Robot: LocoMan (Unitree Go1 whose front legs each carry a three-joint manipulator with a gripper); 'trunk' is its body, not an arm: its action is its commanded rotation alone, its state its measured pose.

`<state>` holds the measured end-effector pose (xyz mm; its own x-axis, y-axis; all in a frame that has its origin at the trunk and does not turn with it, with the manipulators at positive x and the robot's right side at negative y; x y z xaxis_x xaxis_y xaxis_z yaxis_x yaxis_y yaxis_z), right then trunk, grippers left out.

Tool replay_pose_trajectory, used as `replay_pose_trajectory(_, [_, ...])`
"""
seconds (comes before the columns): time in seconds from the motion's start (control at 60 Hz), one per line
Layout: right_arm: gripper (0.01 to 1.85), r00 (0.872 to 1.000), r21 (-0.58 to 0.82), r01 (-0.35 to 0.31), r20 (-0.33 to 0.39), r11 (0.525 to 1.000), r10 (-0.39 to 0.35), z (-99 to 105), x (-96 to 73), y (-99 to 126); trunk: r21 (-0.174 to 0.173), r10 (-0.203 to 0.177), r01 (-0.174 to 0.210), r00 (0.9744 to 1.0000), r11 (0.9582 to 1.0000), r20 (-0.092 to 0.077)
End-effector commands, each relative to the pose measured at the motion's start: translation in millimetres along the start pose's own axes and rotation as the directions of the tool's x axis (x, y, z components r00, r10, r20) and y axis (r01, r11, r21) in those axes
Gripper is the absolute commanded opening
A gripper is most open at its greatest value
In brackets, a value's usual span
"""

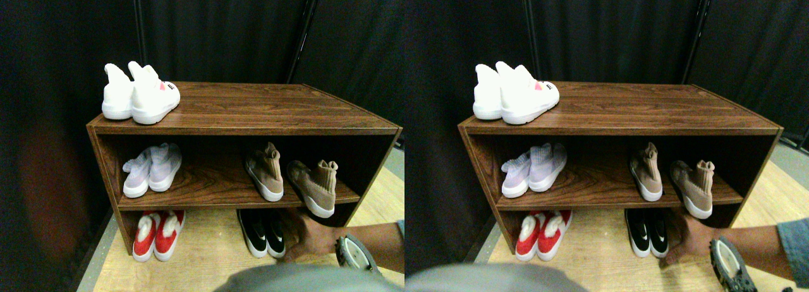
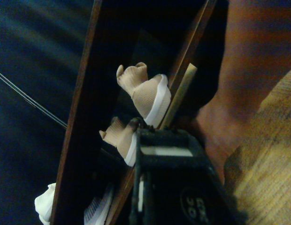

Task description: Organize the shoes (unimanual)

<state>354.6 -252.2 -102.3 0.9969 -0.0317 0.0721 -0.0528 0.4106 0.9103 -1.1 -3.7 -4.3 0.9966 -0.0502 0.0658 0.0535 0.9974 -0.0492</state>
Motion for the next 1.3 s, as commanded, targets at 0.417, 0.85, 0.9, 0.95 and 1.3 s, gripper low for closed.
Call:
replay_pose_trajectory(0.417, [0.06,1.0,-0.001,-0.025,0.013,1.0,0.025,-2,1.3,8,-0.008,-0.002,0.002,0.9999,1.0,-0.012])
replay_pose_trajectory(0.85, [0.33,0.999,0.018,-0.031,0.014,0.999,0.031,-2,6.4,18,-0.008,-0.013,0.013,0.9999,0.9999,-0.009])
replay_pose_trajectory(0.9, [0.56,1.0,0.036,-0.014,0.013,0.999,0.014,-2,6.7,19,-0.008,-0.013,0.013,0.9999,0.9999,-0.01])
replay_pose_trajectory(0.95, [0.89,1.0,0.0,-0.014,-0.008,1.0,0.014,-1,7.3,20,-0.008,-0.013,0.013,0.9999,0.9999,-0.01])
replay_pose_trajectory(1.3, [1.6,1.0,-0.113,-0.011,0.015,0.994,0.013,1,28.4,23,-0.006,-0.016,0.016,0.9998,0.9999,-0.007])
